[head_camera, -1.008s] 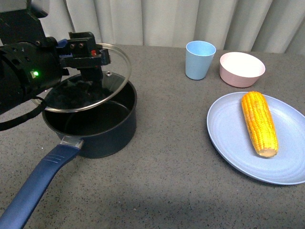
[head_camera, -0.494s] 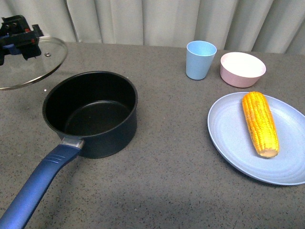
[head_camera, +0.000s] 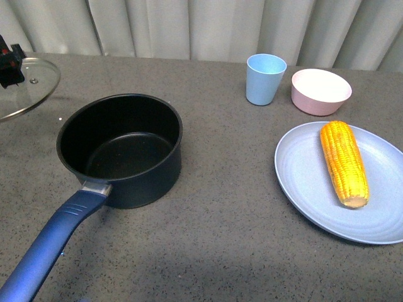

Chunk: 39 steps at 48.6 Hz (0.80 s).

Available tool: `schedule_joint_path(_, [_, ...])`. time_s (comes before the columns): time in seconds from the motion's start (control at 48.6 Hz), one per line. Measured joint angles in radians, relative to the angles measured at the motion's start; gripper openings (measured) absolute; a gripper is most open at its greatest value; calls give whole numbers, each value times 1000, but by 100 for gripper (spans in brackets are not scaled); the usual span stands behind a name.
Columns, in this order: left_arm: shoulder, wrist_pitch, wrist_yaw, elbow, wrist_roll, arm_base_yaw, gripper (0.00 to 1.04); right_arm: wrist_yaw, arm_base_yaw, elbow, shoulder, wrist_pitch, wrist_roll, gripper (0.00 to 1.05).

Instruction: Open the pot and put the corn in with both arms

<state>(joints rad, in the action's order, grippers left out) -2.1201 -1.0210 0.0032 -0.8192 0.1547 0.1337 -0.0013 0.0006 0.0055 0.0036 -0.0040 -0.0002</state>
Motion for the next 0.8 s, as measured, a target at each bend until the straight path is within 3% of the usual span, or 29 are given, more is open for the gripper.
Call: schedule_joint_path(0.802, [-251, -122, -45, -5, 12, 35, 61, 0, 0, 0, 0, 0, 0, 95])
